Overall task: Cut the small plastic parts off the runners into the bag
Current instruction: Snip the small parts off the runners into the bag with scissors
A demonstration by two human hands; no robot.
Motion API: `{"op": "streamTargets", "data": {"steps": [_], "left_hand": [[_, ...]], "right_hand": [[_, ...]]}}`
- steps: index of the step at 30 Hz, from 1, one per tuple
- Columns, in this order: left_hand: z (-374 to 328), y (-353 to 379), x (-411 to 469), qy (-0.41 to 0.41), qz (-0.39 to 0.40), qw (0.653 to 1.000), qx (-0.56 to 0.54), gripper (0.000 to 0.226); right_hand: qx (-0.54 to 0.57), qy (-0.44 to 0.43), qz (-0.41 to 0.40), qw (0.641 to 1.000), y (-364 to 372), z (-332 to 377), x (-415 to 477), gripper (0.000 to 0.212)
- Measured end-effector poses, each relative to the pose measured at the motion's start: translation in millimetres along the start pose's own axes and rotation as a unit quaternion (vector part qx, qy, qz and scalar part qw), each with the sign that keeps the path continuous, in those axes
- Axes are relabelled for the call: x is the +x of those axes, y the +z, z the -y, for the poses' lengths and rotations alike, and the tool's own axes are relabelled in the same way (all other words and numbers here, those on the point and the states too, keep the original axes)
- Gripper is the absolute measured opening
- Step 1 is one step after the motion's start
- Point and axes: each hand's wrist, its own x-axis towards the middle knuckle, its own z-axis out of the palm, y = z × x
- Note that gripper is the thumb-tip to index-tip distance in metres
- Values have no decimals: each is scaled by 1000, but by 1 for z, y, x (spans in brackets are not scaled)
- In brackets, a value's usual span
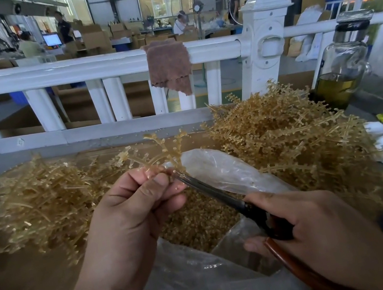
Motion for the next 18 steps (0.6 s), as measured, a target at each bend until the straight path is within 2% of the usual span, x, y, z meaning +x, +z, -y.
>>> {"op": "streamTargets", "data": {"steps": [4,8,13,16,18], "left_hand": [[0,-1,0,-2,-2,1000,0,12],[1,-2,0,-3,-4,1000,3,15],[2,-2,0,2,7,1000,0,29],[2,-3,0,-8,-1,1000,0,20],[2,-3,0,-8,6,1000,2,28]], "right_hand": [[2,-1,9,1000,-1,-1,0,80],[-4,-4,18,1000,-3,-2,-1,77],[-8,-1,10,1000,-1,-4,0,80],[-5,8,12,1000,1,-5,0,84],[-5,5,12,1000,0,-5,-1,81]]}}
